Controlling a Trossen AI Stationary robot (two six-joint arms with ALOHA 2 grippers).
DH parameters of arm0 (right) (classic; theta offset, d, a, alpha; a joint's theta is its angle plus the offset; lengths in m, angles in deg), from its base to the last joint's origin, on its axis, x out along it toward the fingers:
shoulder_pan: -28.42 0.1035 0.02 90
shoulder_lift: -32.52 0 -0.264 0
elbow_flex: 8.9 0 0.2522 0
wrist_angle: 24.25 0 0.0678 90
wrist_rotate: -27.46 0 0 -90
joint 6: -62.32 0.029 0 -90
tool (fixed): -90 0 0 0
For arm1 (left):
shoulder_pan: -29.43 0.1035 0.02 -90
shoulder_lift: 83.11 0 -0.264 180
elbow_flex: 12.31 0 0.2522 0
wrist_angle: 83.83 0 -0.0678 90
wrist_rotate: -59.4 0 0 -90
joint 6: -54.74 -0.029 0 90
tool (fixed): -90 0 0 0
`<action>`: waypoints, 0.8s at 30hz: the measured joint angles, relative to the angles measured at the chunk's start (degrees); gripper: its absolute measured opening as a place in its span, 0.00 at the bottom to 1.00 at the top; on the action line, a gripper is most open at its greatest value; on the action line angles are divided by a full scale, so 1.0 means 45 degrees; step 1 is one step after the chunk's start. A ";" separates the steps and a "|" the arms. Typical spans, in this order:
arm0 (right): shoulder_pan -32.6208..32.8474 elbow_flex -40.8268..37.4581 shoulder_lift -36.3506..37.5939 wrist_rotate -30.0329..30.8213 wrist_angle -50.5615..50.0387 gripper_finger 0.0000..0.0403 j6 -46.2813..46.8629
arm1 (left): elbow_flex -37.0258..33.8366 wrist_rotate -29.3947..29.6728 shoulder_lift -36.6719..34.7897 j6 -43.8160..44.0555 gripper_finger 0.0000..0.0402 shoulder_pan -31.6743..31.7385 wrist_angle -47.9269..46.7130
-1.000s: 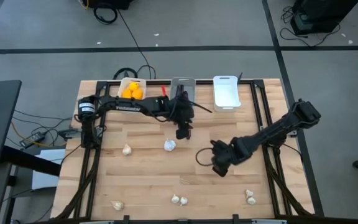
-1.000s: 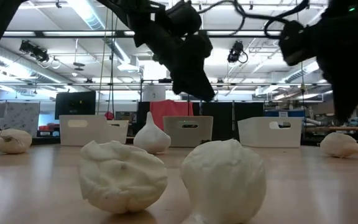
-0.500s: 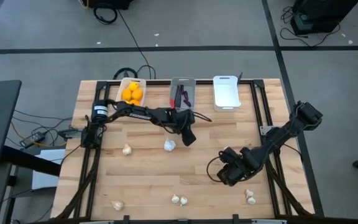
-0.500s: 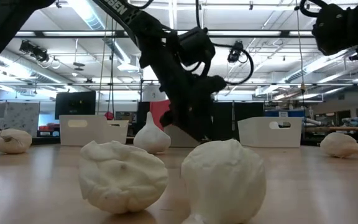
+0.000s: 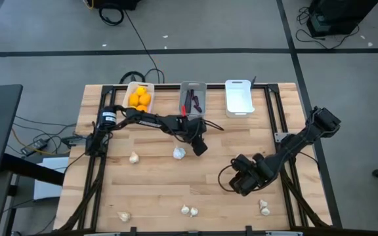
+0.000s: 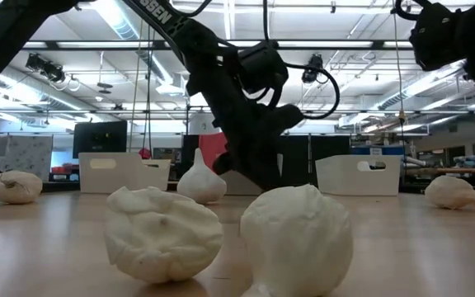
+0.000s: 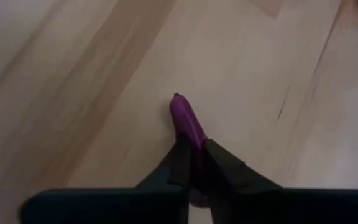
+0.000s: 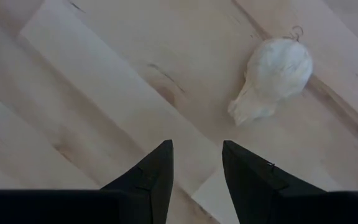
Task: Sort produce into baskets
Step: Put the eggplant into the gray bin
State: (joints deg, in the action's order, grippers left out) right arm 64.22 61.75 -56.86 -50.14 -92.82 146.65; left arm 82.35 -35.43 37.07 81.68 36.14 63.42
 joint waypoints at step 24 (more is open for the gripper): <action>-0.0329 0.0000 0.0000 0.0704 -0.0011 0.37 0.0681 | 0.4712 -0.0165 -0.1243 -0.3459 0.04 0.2290 -0.5318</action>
State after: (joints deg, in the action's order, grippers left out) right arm 62.73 61.75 -56.86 -46.97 -92.87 149.71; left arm 103.55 -36.17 31.48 66.11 46.44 39.49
